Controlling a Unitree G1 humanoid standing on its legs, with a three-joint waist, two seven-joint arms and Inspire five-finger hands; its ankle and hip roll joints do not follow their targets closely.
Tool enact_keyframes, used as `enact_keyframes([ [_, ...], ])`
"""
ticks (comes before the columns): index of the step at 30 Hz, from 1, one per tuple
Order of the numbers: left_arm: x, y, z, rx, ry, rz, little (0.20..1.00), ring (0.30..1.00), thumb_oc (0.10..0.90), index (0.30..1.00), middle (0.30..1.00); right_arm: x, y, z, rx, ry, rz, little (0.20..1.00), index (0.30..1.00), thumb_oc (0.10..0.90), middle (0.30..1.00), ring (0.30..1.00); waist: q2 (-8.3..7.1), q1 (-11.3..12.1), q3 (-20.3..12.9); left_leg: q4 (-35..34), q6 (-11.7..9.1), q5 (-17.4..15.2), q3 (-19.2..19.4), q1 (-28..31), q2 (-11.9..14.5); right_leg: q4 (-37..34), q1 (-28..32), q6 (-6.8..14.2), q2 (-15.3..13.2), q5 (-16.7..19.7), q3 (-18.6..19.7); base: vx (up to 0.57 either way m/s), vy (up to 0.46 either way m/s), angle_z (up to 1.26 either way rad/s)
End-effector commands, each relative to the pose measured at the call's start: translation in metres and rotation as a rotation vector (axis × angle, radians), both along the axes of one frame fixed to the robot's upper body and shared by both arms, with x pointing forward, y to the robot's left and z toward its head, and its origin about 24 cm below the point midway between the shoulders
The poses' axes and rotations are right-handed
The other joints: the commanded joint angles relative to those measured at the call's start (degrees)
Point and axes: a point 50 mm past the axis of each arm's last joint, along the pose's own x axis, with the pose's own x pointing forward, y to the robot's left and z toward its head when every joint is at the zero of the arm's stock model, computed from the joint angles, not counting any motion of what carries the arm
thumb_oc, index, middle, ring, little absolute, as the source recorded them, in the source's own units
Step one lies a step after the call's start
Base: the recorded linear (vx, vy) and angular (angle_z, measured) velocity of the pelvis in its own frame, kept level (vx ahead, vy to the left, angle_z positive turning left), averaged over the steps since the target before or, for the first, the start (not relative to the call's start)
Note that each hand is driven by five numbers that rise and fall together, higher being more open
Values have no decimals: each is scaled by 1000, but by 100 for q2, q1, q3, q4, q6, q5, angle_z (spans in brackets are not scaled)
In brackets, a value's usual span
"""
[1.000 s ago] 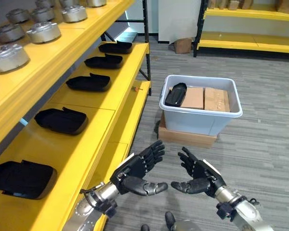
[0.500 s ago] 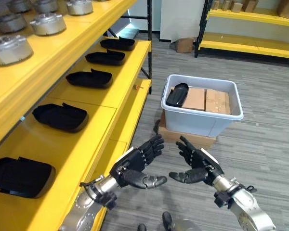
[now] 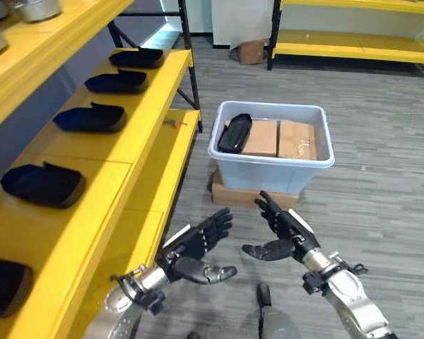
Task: Move parts from the plastic box to the shelf.
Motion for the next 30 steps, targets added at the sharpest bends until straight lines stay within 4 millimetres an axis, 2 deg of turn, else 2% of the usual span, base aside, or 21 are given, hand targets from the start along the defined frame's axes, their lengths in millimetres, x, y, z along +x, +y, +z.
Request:
enact_keyframes([
  [1, 15, 0, 48, -73, -272, -16, 1000, 1000, 900, 1000, 1000, 13, 5, 59, 39, -320, 27, 1000, 1000, 900, 1000, 1000, -248, -81, -434, -27, 431, -227, 87, -142, -809, 305, 64, 296, -256, -593, 24, 140, -212, -9],
  [8, 19, -7, 48, -108, -276, -15, 1000, 1000, 900, 1000, 1000, 16, -14, 65, -30, -373, -87, 1000, 1000, 900, 1000, 1000, -268, -186, -486, 422, 268, -120, 259, -411, -527, 373, 322, 3, -99, -927, 3, 99, -225, 7],
  [12, 22, -9, 48, -119, -286, 5, 1000, 1000, 900, 1000, 1000, 14, -21, 64, -22, -384, -108, 1000, 1000, 900, 1000, 1000, -248, -243, -513, 1085, 133, 406, 292, -754, -259, 383, 488, -253, 96, -1133, 96, 118, -277, 2],
  [14, 23, -9, 47, -113, -275, 8, 1000, 1000, 900, 1000, 1000, 11, -24, 66, -25, -408, -129, 1000, 1000, 900, 1000, 1000, -262, -326, -534, 1534, 110, 537, 396, -893, -135, 480, 496, -375, 188, -1247, 151, 139, -303, 0],
  [16, 23, -10, 45, -114, -265, 17, 1000, 1000, 900, 1000, 1000, 6, -25, 65, -63, -419, -124, 1000, 1000, 900, 1000, 1000, -316, -399, -522, 2263, 154, 557, 587, -1180, -151, 491, 563, -479, 243, -1294, 144, 136, -284, -1],
  [18, 24, -9, 44, -113, -268, 21, 1000, 1000, 900, 1000, 1000, 4, -28, 60, 7, -369, -123, 1000, 1000, 900, 1000, 1000, -318, -396, -495, 2454, 211, 540, 573, -1425, -296, 460, 630, -502, 290, -1281, 192, 91, -133, 1],
  [20, 24, -8, 45, -116, -270, 30, 1000, 1000, 900, 1000, 1000, 3, -28, 55, 39, -349, -132, 1000, 1000, 900, 1000, 1000, -298, -376, -454, 2266, 296, 434, 568, -1502, -513, 462, 679, -471, 322, -1297, 255, 72, -23, -9],
  [24, 26, -9, 48, -105, -278, 18, 1000, 1000, 900, 1000, 1000, 0, -28, 56, 27, -359, -127, 1000, 1000, 900, 1000, 1000, -202, -407, -367, 1366, 233, 600, 792, -1669, -697, 355, 854, -393, 374, -1339, 220, 87, 63, -7],
  [25, 24, -8, 47, -106, -276, 22, 1000, 1000, 900, 1000, 1000, -3, -28, 57, 26, -359, -110, 1000, 1000, 900, 1000, 1000, -133, -363, -328, 830, 125, 888, 690, -1794, -713, 259, 996, -350, 409, -1354, 261, 135, 90, 18],
  [26, 24, -7, 47, -106, -275, 23, 1000, 1000, 900, 1000, 1000, -3, -28, 57, 26, -358, -106, 1000, 1000, 900, 1000, 1000, -127, -355, -316, 718, 107, 946, 670, -1798, -719, 236, 1040, -342, 410, -1359, 269, 177, 84, 13],
  [28, 21, -4, 45, -112, -270, 36, 1000, 1000, 900, 1000, 1000, -7, -27, 57, 32, -355, -87, 1000, 1000, 900, 1000, 1000, -79, -277, -271, 287, 5, 1294, 528, -1965, -701, 161, 1234, -323, 459, -1386, 330, 182, 47, -9],
  [30, 19, -2, 43, -114, -265, 40, 1000, 1000, 900, 1000, 1000, -9, -29, 57, 54, -363, -107, 1000, 1000, 900, 1000, 1000, -54, -231, -249, 55, -48, 1425, 524, -2153, -657, 172, 1324, -321, 485, -1427, 355, 158, 40, -17],
])
